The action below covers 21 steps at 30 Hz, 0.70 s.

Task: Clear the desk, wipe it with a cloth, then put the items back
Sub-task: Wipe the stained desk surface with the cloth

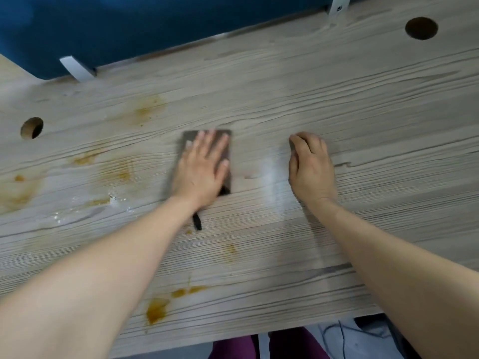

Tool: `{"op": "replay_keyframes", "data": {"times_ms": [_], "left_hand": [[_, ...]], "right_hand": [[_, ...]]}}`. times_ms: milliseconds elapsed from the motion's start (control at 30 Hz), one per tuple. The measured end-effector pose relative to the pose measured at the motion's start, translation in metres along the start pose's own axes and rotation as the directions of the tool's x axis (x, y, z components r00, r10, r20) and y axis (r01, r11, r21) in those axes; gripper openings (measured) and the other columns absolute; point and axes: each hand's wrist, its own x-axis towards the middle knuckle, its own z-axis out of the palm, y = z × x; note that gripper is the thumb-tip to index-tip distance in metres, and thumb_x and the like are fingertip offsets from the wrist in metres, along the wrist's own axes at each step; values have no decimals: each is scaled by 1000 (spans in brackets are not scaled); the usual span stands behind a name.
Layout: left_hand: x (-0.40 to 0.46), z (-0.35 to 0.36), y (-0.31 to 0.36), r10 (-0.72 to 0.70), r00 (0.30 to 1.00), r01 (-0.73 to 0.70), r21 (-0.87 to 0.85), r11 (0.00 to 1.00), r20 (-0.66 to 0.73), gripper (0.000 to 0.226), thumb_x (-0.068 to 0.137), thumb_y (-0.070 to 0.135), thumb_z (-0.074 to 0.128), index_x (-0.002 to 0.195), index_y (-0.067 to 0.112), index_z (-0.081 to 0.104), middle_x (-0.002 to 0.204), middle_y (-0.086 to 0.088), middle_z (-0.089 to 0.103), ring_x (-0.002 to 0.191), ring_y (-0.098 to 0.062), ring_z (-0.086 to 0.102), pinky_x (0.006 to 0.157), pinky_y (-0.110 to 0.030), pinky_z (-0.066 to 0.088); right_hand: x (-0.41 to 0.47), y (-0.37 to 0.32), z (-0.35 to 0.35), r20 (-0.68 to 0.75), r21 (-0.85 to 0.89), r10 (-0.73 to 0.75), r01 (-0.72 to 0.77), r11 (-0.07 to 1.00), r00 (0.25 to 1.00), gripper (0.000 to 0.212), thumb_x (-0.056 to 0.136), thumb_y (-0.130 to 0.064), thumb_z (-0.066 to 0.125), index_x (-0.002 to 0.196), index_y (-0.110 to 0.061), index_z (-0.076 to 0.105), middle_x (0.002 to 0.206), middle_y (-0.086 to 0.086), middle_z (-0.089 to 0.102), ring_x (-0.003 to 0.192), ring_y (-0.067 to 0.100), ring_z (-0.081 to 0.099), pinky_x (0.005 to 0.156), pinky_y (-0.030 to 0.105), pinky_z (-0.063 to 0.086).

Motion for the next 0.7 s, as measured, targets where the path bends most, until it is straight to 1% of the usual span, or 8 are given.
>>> {"op": "replay_keyframes", "data": {"times_ms": [67,167,300,433,467,533,600,700], "left_hand": [[4,3,-1,-207,978,206,-30,978,-35,54,99,40,26,150,28,11,159,-1,4,146,-19,0,117,-35,-3],[-4,3,41,-285,958,284,-24,959,-46,55,100,38,21,151,25,6,159,-5,-2,146,-22,-4,118,-38,-4],[-40,12,119,39,999,-40,-49,998,-14,56,98,39,21,150,28,6,159,-2,-3,146,-20,-4,117,-35,-4],[-34,6,83,320,946,-318,-35,947,57,56,95,46,17,150,31,15,158,1,9,146,-19,6,115,-32,0],[-26,6,67,265,963,-265,-22,964,42,56,96,46,15,150,31,13,159,1,9,146,-18,5,116,-32,-1],[-11,3,49,-37,999,37,-32,999,2,54,99,43,19,150,29,11,159,-1,6,146,-19,2,117,-34,-1],[-2,4,59,-299,954,297,-65,953,-24,53,100,37,24,151,25,13,159,-3,5,146,-21,1,118,-38,-1],[3,6,111,-333,941,327,-85,941,-60,53,100,35,26,151,24,14,159,-5,5,146,-21,0,118,-38,-3]], "right_hand": [[-1,2,1,-19,16,5,-5,1000,1000,30,90,-3,49,119,2,58,119,17,56,106,33,51,86,40,48],[0,0,0,-27,71,15,-13,997,1000,31,91,-4,47,120,0,58,121,15,56,110,31,49,89,37,46],[6,1,-12,-45,259,129,-113,959,991,31,89,1,46,114,1,63,115,17,60,109,32,52,93,27,38],[-8,21,-45,-88,203,227,-205,957,970,35,84,6,47,114,-2,64,112,16,60,107,32,52,92,29,38],[-17,30,-52,-94,169,260,-242,955,961,36,83,7,48,114,-3,64,111,16,60,106,33,51,91,33,41],[-33,46,-60,-103,116,337,-325,939,936,36,84,6,47,113,-3,65,112,15,58,106,32,49,87,36,45],[-46,53,-60,-110,97,343,-333,938,933,36,84,6,46,113,-2,65,113,14,57,104,32,49,85,32,42],[-56,53,-58,-87,133,331,-318,939,940,38,85,8,44,116,-2,63,117,13,55,106,29,47,84,22,35]]}}
